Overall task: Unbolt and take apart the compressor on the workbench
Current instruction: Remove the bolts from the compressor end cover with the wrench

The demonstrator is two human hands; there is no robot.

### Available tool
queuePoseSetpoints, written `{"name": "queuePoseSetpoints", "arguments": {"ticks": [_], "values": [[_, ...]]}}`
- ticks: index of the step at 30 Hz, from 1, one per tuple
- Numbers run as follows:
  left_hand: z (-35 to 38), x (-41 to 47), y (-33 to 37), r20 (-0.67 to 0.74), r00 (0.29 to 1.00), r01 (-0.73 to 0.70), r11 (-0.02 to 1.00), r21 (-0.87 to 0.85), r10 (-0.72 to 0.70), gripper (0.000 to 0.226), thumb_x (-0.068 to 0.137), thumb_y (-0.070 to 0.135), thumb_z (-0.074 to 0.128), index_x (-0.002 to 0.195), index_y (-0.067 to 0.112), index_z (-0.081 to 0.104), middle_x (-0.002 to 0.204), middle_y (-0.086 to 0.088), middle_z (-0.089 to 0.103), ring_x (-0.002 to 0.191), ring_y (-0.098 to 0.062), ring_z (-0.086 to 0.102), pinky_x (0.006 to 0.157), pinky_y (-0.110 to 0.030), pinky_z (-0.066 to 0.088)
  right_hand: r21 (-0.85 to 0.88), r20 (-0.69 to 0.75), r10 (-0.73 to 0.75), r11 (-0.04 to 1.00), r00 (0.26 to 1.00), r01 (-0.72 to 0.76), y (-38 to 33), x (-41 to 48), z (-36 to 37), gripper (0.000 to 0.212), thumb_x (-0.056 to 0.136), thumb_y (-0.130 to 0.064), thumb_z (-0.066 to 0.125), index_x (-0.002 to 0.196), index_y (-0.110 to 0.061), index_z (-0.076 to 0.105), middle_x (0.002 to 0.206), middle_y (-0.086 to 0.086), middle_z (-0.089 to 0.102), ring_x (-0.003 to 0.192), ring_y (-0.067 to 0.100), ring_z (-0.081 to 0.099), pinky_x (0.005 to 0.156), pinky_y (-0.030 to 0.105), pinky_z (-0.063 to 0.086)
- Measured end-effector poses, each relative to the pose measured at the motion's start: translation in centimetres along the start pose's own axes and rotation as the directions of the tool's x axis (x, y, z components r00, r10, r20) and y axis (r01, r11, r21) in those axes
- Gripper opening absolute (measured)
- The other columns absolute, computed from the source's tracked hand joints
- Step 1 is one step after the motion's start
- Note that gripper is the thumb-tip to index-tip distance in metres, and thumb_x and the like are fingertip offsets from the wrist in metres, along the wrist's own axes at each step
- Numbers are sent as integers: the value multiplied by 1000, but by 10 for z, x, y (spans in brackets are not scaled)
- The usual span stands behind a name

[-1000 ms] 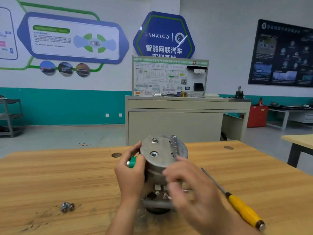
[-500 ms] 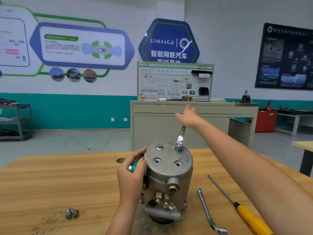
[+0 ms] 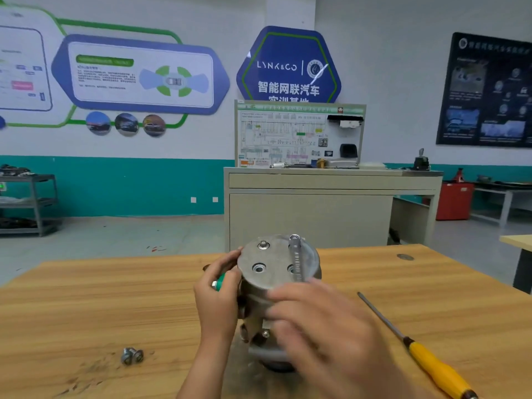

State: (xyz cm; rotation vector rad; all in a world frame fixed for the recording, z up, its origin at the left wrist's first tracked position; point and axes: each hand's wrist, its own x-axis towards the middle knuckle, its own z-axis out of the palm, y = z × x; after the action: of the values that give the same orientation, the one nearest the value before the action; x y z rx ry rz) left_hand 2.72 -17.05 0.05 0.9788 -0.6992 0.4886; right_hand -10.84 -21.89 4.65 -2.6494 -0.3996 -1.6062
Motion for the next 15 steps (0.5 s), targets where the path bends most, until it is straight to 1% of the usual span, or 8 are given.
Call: {"name": "queuePoseSetpoints", "arguments": {"ticks": [1, 2, 5, 6, 8, 11, 13, 15], "values": [[-8, 11, -15, 5, 978, 205, 976, 73, -206, 37, 90, 2, 46, 90, 28, 73, 82, 12, 67, 99, -39, 58, 79, -57, 48, 4, -74, 44, 999, 996, -44, 10, -9, -15, 37, 95, -26, 43, 81, -9, 73, 98, 0, 69, 93, 6, 63, 82, 24, 50], [-14, 19, -20, -34, 945, 326, 939, 106, -325, 36, 85, -1, 51, 88, 27, 74, 79, 11, 69, 89, -37, 60, 70, -56, 50, 4, -129, 91, 996, 987, -91, 20, -14, -26, 40, 96, -26, 41, 81, -6, 72, 99, 2, 68, 94, 4, 62, 80, 20, 50], [-17, 25, -15, -7, 950, 312, 949, 50, -312, 26, 79, 8, 55, 92, 22, 72, 86, 13, 72, 79, -12, 62, 60, -36, 48, -15, -180, 265, 962, 947, -272, 59, -14, -45, 35, 96, -28, 39, 90, -8, 67, 89, 0, 66, 90, -6, 58, 75, 6, 46], [-18, 23, -13, -6, 949, 315, 947, 58, -315, 27, 82, 4, 55, 93, 21, 72, 87, 12, 72, 81, -13, 62, 62, -38, 47, -16, -180, 369, 926, 912, -378, 77, -8, -46, 33, 94, -26, 39, 89, -9, 66, 84, -1, 65, 86, -3, 59, 72, 9, 46], [-19, 20, -13, -34, 942, 336, 938, 86, -334, 32, 85, -4, 51, 95, 17, 72, 88, 12, 72, 85, -12, 63, 69, -46, 50, -61, -149, 575, 806, 804, -588, 121, 18, -38, 34, 95, -21, 39, 86, 0, 64, 86, 10, 63, 84, 16, 58, 73, 32, 46], [-23, 26, -9, -43, 938, 345, 930, 123, -343, 33, 85, -7, 50, 96, 15, 71, 88, 17, 71, 84, 0, 64, 75, -43, 53, -217, 19, 775, 620, 632, -754, 175, 71, -1, 37, 98, -25, 34, 122, -2, 51, 125, 20, 49, 107, 31, 50, 86, 39, 40], [-20, 22, -5, -12, 940, 338, 932, 128, -340, 34, 84, -7, 50, 96, 17, 72, 89, 15, 71, 84, -2, 64, 74, -39, 52, -234, 208, 834, 549, 511, -802, 188, 106, 32, 56, 98, -32, 36, 145, -6, 20, 145, 20, 27, 125, 34, 39, 99, 40, 34], [-19, 21, -5, 19, 949, 308, 941, 138, -314, 36, 84, -7, 50, 96, 19, 72, 89, 14, 72, 82, -5, 63, 67, -30, 51, -196, 362, 823, 526, 437, -828, 185, 133, 63, 74, 97, -37, 40, 147, -9, -6, 151, 19, 19, 132, 34, 32, 103, 38, 31]]}}
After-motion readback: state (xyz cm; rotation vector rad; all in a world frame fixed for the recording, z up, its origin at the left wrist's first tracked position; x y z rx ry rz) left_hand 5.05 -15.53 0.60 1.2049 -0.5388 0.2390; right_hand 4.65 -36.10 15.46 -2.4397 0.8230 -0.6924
